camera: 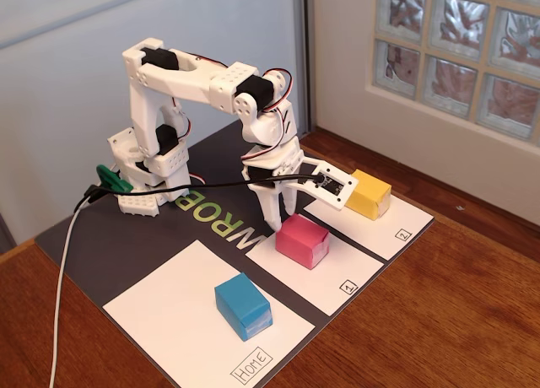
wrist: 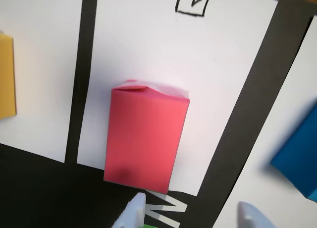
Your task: Move box red to home
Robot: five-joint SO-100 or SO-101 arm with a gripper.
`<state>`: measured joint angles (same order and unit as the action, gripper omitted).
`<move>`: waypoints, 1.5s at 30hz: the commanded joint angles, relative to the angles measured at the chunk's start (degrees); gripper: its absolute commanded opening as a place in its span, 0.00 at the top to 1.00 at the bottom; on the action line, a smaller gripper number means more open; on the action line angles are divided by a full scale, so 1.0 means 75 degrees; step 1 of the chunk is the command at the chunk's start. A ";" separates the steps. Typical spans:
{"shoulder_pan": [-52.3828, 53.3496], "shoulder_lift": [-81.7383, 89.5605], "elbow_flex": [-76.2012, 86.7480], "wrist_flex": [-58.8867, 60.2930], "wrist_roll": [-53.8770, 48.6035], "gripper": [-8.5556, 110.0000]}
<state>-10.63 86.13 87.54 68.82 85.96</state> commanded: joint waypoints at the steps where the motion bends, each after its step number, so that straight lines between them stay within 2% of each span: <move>1: -0.0129 -0.0012 -0.0539 -0.0117 0.0070 0.66; 8: -0.0293 -0.0270 -0.0785 -0.0176 0.0410 0.61; 22: -0.0645 -0.0305 -0.0375 -0.0187 0.0797 0.61; 33: -0.0516 0.0012 0.0867 -0.1102 0.0703 0.61; 45: -0.0434 -0.0750 0.1078 -0.1945 0.0797 0.59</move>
<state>-14.50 81.47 95.54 55.72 91.67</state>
